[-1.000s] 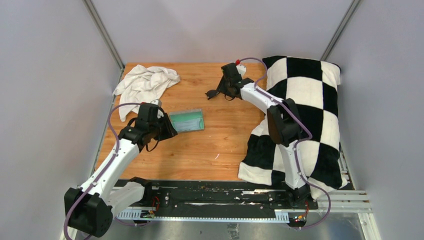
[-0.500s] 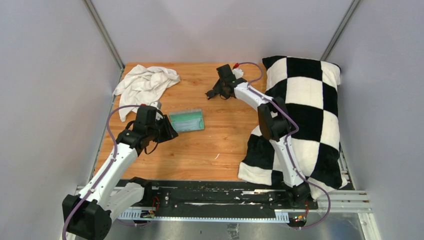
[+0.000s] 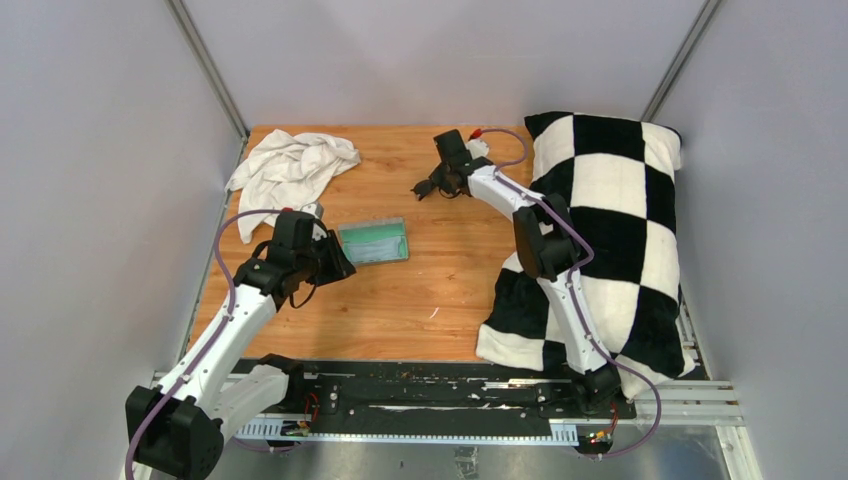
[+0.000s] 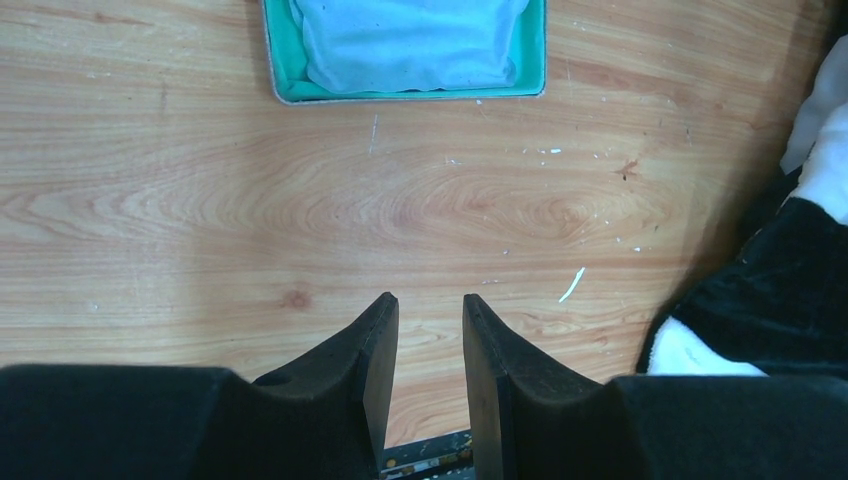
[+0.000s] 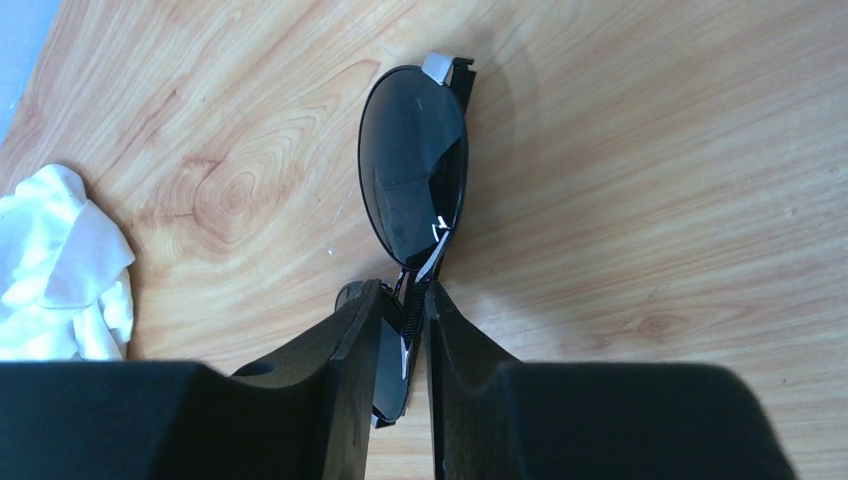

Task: Organize the sunglasses
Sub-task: Move the sunglasses to the center of the board.

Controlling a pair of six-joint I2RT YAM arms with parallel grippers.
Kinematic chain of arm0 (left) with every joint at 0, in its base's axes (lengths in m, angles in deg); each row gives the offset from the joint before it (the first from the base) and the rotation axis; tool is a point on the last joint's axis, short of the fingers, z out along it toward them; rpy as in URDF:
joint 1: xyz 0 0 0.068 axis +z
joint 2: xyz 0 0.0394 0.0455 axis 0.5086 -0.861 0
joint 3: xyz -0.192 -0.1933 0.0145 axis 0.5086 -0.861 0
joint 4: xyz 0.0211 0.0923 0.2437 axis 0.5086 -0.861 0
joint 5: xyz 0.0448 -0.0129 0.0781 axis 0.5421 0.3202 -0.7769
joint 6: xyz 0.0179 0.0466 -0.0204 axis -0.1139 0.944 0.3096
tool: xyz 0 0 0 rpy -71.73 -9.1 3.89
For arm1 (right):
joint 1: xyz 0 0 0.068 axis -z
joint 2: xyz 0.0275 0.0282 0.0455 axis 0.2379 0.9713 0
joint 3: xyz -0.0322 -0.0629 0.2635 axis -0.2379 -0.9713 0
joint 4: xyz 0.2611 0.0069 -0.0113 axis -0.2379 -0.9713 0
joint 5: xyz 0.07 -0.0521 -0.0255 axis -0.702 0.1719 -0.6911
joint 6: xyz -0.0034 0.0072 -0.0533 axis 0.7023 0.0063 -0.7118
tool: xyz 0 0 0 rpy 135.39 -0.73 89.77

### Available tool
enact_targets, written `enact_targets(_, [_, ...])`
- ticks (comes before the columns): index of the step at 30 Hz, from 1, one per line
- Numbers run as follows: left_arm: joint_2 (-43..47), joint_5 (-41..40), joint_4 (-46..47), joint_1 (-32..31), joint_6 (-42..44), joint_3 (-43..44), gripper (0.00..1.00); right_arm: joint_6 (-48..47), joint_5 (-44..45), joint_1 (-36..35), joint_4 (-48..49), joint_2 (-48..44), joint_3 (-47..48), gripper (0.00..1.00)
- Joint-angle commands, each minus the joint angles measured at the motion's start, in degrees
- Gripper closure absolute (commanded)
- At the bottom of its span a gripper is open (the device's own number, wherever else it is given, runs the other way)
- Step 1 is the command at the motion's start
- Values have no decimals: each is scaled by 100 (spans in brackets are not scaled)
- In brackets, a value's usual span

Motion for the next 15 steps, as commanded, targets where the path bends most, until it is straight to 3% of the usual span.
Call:
enact_targets(1, [-32, -29, -64, -18, 62, 32, 65, 86, 153, 118, -77, 28, -157, 75])
enact_targets(11, [-17, 75, -50, -20, 36, -3, 65, -149, -565, 304, 845, -614, -1238, 99])
enact_targets(15, [46, 91, -37, -20, -13, -11, 65, -534, -1139, 337, 1092, -1032, -1798, 100])
